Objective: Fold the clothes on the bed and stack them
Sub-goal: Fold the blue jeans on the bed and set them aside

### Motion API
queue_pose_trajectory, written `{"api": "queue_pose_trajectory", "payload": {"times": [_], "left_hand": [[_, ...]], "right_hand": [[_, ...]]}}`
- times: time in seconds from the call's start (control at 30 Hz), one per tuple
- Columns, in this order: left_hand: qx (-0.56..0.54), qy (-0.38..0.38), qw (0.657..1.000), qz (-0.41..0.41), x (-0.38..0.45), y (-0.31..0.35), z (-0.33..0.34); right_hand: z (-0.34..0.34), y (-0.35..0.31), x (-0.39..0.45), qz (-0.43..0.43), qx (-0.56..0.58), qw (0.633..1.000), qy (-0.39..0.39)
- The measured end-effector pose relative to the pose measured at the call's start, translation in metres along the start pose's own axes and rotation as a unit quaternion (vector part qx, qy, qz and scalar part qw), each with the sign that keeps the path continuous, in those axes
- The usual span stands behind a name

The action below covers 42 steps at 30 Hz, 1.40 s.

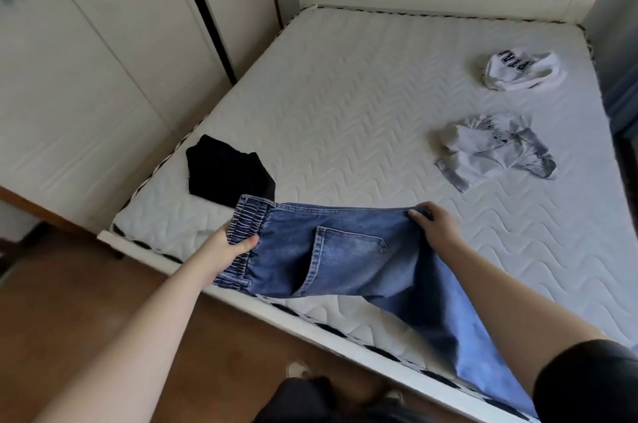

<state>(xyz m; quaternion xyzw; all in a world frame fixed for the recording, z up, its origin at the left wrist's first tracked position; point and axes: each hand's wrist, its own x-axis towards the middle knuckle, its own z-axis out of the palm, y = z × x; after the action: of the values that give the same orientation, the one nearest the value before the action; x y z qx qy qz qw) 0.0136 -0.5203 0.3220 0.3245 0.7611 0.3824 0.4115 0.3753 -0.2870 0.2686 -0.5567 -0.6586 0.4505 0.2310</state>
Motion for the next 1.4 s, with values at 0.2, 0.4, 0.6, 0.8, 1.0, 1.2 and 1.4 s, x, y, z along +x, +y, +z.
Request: {"api": "queue_pose_trajectory", "payload": {"times": [0.2,0.4,0.6,0.8,1.0,1.2,1.4], "left_hand": [[-0.007,0.021,0.998,-0.057,0.04,-0.057,-0.027],[-0.001,-0.014,0.994,-0.113,0.11,-0.12,-0.059],[0.037,-0.065,0.986,-0.15,0.188,-0.184,-0.1],[0.146,-0.027,0.979,-0.138,0.261,-0.244,-0.113],[0.243,0.022,0.963,-0.115,0.31,-0.279,-0.103],[0.463,0.143,0.871,0.082,0.315,-0.273,-0.058],[0.518,-0.047,0.837,0.171,0.294,-0.284,0.014]], "right_hand": [[0.073,0.002,0.038,0.022,-0.061,0.997,-0.051],[0.152,0.011,0.083,0.059,-0.126,0.988,-0.064],[0.24,0.03,0.13,0.113,-0.173,0.975,-0.085],[0.323,0.046,0.176,0.147,-0.206,0.964,-0.084],[0.361,0.053,0.204,0.116,-0.385,0.914,-0.051],[0.414,0.024,0.166,-0.032,-0.353,0.934,-0.048],[0.47,0.048,0.129,-0.056,-0.405,0.895,-0.179]]}}
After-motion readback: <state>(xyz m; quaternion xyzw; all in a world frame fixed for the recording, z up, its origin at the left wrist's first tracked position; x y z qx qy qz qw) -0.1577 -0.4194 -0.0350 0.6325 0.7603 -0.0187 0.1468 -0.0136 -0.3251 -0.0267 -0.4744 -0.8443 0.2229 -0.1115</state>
